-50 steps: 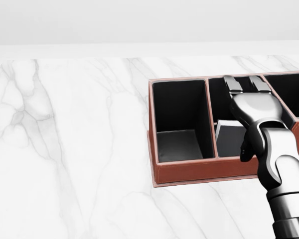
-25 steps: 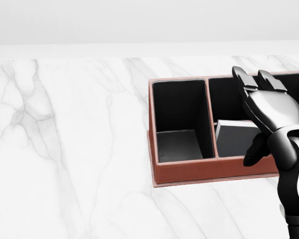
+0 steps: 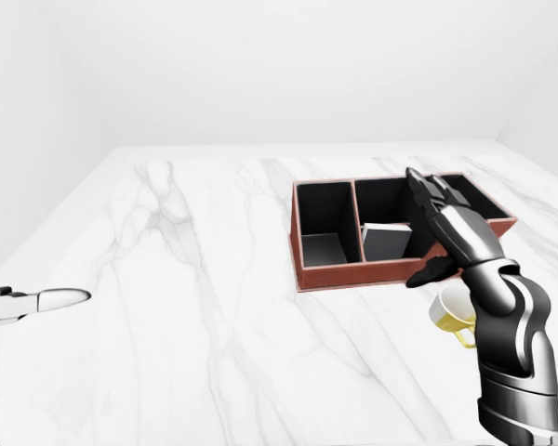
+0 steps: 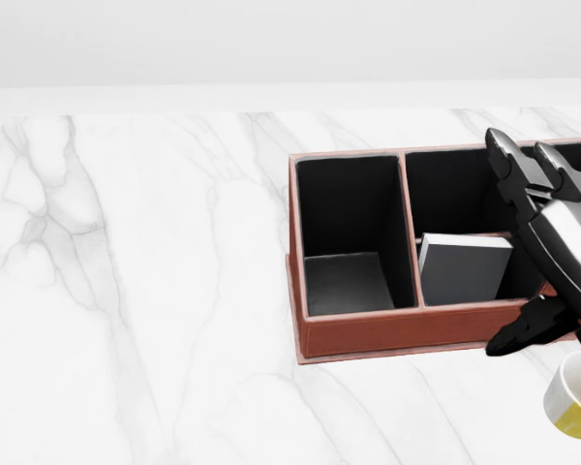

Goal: Pick up the book and place it in the caddy.

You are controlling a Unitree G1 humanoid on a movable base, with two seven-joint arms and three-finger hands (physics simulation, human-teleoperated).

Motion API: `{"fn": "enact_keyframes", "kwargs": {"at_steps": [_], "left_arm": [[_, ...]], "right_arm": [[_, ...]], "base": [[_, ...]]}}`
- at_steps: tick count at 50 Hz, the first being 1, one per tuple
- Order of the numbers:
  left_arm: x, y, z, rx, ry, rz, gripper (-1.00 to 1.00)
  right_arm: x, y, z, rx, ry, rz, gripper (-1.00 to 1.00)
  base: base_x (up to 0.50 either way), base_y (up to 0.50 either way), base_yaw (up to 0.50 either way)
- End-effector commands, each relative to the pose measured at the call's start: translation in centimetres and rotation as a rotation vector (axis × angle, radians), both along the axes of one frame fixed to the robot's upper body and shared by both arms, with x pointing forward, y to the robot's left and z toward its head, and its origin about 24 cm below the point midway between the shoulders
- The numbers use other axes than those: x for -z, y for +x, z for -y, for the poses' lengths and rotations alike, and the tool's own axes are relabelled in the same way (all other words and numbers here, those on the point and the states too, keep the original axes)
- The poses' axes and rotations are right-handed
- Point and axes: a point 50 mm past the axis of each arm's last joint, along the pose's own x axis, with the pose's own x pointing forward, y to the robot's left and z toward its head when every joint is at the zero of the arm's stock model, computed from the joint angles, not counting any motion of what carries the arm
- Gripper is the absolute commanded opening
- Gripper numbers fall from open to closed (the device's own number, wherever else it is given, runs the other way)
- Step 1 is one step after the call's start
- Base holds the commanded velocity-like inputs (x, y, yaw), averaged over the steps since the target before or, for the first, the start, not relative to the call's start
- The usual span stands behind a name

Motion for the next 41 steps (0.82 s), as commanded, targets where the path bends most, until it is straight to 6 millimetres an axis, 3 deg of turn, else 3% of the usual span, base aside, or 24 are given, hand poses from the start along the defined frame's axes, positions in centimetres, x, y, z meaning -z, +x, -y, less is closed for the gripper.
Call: {"fn": "enact_keyframes", "kwargs": {"at_steps": [1, 21, 31, 41], "left_arm": [[0.1, -0.1, 0.2, 0.006, 0.011, -0.006, 1.0], [-0.4, -0.8, 0.4, 0.019, 0.024, 0.024, 1.0], [-1.3, -1.7, 0.6, 0.026, 0.037, 0.075, 1.0], [-3.4, -3.5, 1.2, 0.053, 0.073, 0.203, 1.0]], "right_arm": [[-0.9, -2.5, 0.7, -0.027, 0.089, 0.062, 1.0], [-2.6, -5.6, 3.0, -0.009, 0.275, 0.118, 1.0], [-6.4, -7.4, 2.6, -0.116, 0.237, 0.247, 1.0], [-10.2, -9.5, 2.9, -0.181, 0.17, 0.405, 1.0]], "base": [[0.0, 0.0, 0.0], [0.0, 0.0, 0.0], [0.0, 0.0, 0.0], [0.0, 0.0, 0.0]]}}
